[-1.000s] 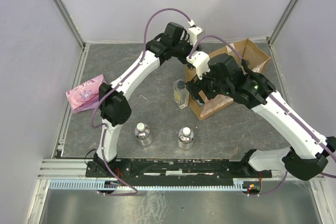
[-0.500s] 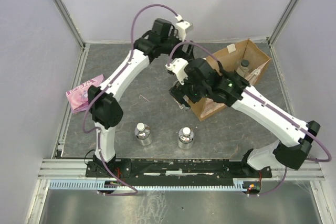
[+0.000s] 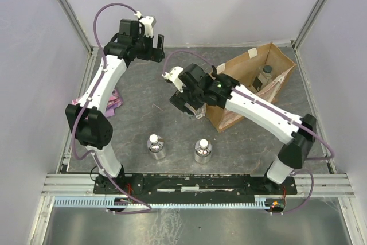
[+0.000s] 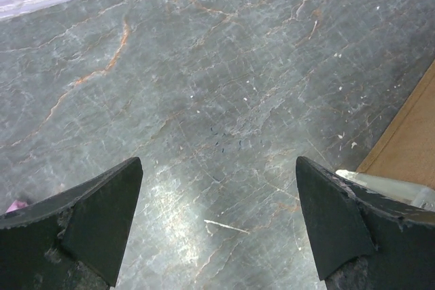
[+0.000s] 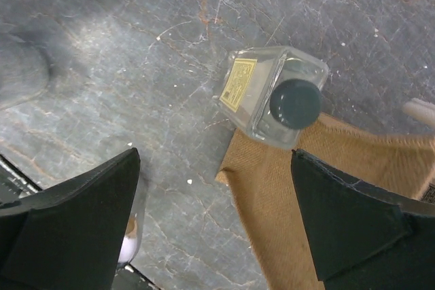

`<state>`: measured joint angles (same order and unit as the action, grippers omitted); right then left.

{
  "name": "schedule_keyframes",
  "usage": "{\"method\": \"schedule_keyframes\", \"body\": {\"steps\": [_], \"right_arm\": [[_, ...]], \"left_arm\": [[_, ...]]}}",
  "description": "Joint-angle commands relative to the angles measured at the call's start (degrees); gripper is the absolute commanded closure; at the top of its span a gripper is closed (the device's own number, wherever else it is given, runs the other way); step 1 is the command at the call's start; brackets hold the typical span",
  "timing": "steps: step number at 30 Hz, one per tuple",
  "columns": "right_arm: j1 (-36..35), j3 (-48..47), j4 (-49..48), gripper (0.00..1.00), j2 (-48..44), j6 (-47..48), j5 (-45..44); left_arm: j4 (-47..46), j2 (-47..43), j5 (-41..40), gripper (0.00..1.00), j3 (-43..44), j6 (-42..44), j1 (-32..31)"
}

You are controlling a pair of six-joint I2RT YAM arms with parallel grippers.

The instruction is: Place the personal care products into the canvas bag

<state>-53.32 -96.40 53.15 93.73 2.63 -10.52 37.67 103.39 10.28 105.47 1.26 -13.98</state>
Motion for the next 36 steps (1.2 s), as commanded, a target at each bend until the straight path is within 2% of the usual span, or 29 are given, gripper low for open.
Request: {"method": "schedule_keyframes", "body": {"steps": [1, 14, 26, 36], "right_arm": [[2.85, -4.23, -2.59, 0.00, 3.45, 2.25, -0.09], [11.34, -4.51, -2.37, 0.00, 8.16, 3.88, 3.09], [11.91, -6.58, -0.28, 0.02, 13.91, 1.41, 9.69], [11.96, -6.18, 0.15, 0.07, 18.15, 1.69, 8.31]], "left_arm": [[-0.93, -5.76, -2.95, 0.00, -1.58, 1.22, -0.65], [-0.13, -9.89, -4.01, 0.00, -5.36, 1.77, -0.14], [0.57, -7.76, -3.21, 0.00, -3.44, 2.43, 0.49], [0.56, -6.80, -2.95, 0.00, -3.01, 2.47, 0.99]]}}
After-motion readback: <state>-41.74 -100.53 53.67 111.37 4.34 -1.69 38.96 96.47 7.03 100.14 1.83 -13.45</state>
